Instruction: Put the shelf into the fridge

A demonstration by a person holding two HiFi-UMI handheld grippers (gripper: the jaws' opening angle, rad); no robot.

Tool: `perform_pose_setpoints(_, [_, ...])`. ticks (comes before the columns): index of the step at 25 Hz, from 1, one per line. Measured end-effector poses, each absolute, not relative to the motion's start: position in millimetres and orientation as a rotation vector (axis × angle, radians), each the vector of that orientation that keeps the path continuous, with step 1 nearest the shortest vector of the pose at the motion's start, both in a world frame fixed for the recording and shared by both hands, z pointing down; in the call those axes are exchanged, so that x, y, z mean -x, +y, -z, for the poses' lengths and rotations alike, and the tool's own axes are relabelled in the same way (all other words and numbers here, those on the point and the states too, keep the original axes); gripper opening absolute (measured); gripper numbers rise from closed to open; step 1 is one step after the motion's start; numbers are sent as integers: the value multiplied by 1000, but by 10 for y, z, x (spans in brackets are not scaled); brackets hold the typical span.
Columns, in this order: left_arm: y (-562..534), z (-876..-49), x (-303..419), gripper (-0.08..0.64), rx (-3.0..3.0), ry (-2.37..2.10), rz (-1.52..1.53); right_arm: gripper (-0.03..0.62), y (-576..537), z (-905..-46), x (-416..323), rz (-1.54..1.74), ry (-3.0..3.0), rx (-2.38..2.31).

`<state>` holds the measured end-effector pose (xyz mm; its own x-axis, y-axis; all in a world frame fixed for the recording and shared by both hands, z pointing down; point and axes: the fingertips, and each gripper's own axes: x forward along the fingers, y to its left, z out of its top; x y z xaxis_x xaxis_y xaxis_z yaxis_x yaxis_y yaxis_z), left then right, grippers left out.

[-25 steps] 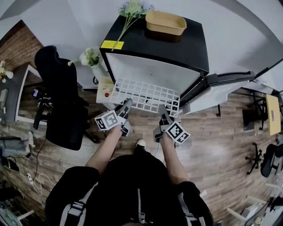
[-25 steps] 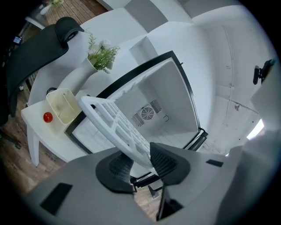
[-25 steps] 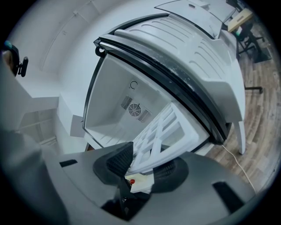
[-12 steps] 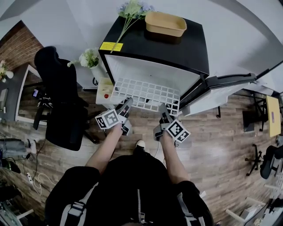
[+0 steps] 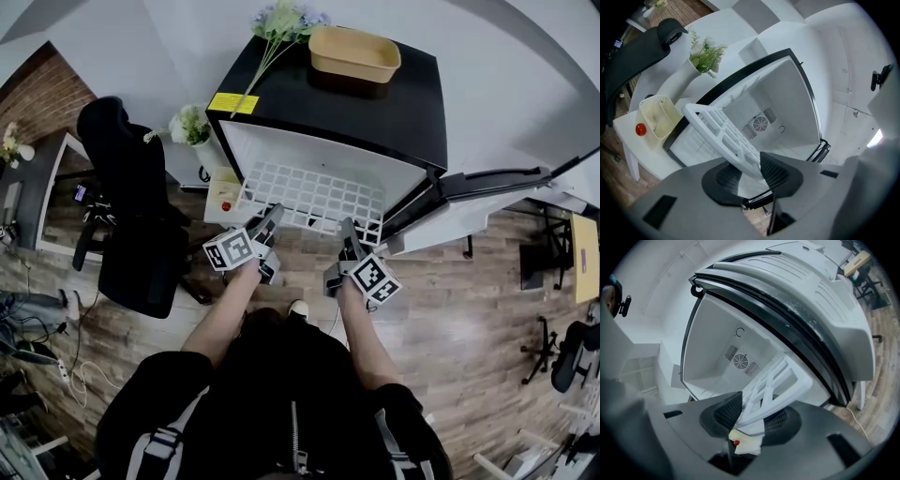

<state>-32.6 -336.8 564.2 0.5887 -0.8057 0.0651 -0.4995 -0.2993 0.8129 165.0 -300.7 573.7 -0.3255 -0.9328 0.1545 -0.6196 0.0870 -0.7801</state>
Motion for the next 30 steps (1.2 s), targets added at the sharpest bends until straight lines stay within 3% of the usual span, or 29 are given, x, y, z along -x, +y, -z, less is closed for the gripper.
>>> perform_pose_setpoints(30, [-3980,-5696,211,123,-1967,-1063,462,120,-3610,-5769,-1769,1122,1938,1562])
